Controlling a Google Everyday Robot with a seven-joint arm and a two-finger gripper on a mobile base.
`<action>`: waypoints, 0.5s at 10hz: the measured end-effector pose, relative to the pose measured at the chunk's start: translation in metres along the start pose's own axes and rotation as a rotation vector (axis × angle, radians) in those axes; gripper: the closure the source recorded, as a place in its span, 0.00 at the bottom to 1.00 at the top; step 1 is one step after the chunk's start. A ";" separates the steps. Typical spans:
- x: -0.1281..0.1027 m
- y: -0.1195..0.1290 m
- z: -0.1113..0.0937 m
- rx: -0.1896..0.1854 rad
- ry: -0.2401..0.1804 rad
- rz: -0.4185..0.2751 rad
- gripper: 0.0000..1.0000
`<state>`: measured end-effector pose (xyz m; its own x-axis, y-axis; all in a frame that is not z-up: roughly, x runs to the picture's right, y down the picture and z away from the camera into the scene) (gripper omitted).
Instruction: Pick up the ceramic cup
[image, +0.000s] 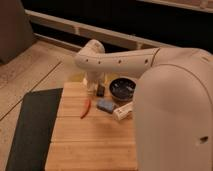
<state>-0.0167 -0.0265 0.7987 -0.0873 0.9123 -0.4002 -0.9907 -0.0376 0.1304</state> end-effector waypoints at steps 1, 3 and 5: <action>-0.021 -0.009 0.009 0.024 -0.031 0.016 0.35; -0.047 -0.004 0.024 0.025 -0.071 0.000 0.35; -0.056 0.022 0.044 -0.029 -0.072 -0.040 0.35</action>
<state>-0.0292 -0.0599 0.8642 -0.0412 0.9404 -0.3377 -0.9960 -0.0118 0.0886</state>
